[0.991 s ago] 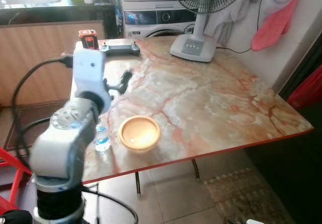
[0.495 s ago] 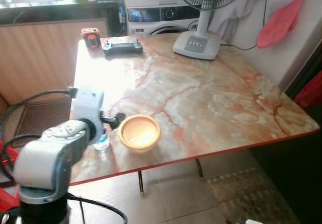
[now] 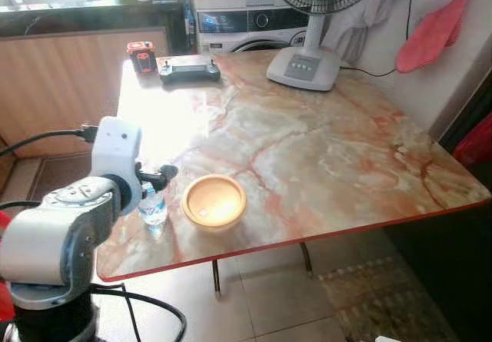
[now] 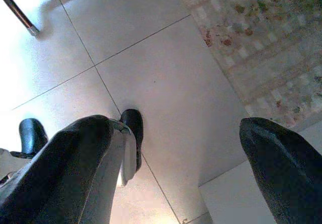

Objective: Restocking fridge

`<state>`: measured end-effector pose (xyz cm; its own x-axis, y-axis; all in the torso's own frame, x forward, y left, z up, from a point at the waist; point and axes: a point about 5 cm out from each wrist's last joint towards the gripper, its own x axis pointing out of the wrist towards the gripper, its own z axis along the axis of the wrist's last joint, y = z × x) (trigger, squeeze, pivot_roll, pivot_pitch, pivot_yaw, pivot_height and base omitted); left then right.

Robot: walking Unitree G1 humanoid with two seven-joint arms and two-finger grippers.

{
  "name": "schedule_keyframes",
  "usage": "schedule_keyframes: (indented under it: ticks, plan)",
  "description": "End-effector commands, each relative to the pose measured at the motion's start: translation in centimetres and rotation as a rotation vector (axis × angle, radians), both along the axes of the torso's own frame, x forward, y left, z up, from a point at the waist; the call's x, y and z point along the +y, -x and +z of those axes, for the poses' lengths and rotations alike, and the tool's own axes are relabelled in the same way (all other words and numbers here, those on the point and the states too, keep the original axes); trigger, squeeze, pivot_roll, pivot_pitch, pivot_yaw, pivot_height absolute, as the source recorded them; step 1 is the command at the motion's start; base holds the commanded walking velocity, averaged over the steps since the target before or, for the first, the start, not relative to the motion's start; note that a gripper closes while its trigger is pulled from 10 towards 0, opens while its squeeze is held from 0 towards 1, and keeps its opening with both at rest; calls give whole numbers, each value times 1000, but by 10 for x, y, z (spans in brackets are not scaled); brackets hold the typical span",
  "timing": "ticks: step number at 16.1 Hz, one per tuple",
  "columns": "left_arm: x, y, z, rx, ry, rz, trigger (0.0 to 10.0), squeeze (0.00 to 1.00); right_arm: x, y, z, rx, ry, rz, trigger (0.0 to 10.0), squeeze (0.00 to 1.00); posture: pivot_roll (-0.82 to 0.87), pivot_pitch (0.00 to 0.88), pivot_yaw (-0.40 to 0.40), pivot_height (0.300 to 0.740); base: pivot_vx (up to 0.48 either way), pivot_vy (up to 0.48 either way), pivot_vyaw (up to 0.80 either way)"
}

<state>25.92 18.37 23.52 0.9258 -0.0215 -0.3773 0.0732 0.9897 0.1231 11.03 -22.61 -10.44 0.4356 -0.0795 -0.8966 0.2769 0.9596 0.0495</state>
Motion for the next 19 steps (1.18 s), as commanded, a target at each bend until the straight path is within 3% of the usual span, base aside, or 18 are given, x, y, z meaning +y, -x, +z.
schedule_keyframes:
  ticks: [1,6,8,9,12,19]
  plan:
    - [9,3,2,-3,-5,34,10000,0,-2,1,0,5,2,-4,10000,0,201,0,-44,740,0,0,0]
    - [19,-2,-5,-3,7,65,10000,0,-5,0,1,4,8,5,10000,0,198,0,-60,740,0,0,0]
    - [20,-8,-7,-21,44,67,10000,0,-6,0,1,14,24,26,10000,0,193,0,-67,740,0,0,0]
    - [20,-13,-5,-34,8,58,10000,0,-7,0,1,9,22,14,10000,0,186,0,-75,740,0,0,0]
    - [23,-22,-3,-50,18,57,10000,0,-7,0,2,3,17,2,10000,0,174,0,-74,740,0,0,0]
    - [15,-32,-17,-10,40,-9,10000,0,-9,-1,2,2,21,2,10000,0,154,0,-75,740,0,0,0]
